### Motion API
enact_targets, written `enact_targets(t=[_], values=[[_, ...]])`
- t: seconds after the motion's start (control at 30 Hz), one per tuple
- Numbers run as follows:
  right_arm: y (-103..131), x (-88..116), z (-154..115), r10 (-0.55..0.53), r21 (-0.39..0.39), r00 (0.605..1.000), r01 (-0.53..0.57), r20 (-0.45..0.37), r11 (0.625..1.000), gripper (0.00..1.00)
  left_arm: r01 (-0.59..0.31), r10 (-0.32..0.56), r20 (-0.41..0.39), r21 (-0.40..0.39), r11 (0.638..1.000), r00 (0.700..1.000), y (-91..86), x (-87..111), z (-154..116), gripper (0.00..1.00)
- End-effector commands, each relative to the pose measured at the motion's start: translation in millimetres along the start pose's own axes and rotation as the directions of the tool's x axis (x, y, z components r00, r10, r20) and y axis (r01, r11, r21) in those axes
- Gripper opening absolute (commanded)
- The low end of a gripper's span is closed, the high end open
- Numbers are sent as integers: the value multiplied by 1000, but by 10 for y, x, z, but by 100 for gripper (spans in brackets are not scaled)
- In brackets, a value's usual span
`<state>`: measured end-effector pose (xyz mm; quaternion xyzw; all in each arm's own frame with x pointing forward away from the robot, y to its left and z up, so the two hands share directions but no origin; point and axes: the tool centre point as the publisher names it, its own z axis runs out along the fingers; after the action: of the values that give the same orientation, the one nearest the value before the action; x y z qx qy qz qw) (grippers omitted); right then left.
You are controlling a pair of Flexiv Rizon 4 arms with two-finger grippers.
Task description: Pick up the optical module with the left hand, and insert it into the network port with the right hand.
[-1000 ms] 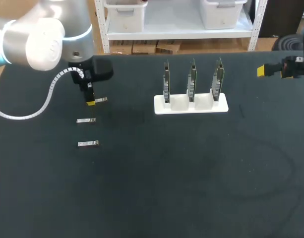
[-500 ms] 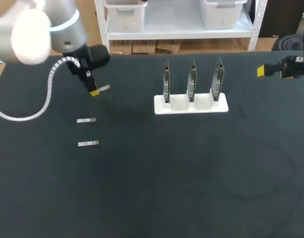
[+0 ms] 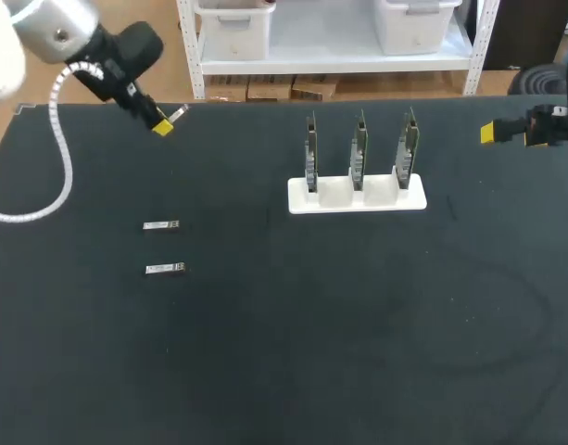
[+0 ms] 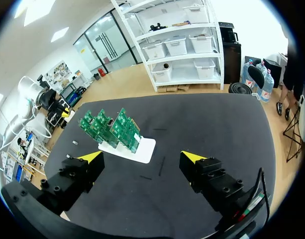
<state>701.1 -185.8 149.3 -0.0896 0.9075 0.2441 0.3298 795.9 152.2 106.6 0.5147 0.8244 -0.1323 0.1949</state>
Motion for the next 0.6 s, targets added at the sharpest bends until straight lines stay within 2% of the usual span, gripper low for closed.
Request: enact_targets(t=[0.03,0.17,0.23,0.33,0.43,0.5,0.6], values=[[14,3,-6,1,6,1000,-1,1,1000,100,0,4,146,-29,1000,989,-85,75,-18,0],[14,3,-6,1,6,1000,-1,1,1000,100,6,-1,145,-33,999,989,-91,93,-33,0],[14,3,-6,1,6,1000,-1,1,1000,100,13,-8,177,-26,1000,984,-126,49,-70,0],[14,3,-6,1,6,1000,-1,1,1000,100,20,-18,236,-9,1000,972,-241,-164,-122,0],[14,3,-6,1,6,1000,-1,1,1000,100,-17,8,305,26,1000,952,-432,-452,-169,0],[14,3,-6,1,6,1000,-1,1,1000,100,-57,30,348,67,996,937,-598,-647,-203,0],[14,3,-6,1,6,1000,-1,1,1000,100,-133,93,389,78,988,916,-829,-875,-254,0]])
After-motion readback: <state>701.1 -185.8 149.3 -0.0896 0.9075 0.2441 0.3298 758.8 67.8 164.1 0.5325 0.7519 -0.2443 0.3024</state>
